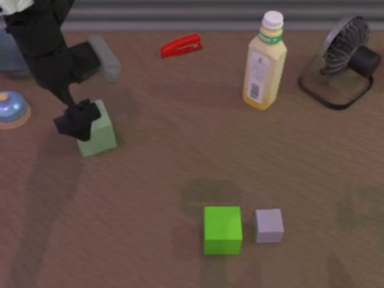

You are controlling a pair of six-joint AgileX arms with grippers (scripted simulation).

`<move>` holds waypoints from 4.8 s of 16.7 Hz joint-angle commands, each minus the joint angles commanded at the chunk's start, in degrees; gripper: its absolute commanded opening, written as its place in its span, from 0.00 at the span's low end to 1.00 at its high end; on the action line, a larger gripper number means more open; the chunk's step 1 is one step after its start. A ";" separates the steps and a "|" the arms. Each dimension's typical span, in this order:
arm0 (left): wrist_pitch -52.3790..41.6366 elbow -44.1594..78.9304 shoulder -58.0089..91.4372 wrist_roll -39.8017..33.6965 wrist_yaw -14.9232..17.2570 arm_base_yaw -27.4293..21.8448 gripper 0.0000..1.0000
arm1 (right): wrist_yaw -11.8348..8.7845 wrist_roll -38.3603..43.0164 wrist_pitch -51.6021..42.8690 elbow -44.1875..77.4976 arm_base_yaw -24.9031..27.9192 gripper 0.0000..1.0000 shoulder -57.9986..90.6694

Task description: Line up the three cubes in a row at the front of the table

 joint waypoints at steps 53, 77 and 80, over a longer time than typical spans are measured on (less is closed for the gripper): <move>9.17 8.25 17.46 4.31 -4.80 0.67 0.00 | -2.83 -6.21 12.26 -11.03 -6.89 1.00 -18.63; 12.03 -29.63 -16.85 1.95 -4.68 -24.17 0.00 | -2.83 -6.21 12.26 -11.03 -6.89 1.00 -18.63; 12.42 -30.62 -17.82 1.89 -4.69 -24.97 0.00 | -2.83 -6.21 12.26 -11.03 -6.89 1.00 -18.63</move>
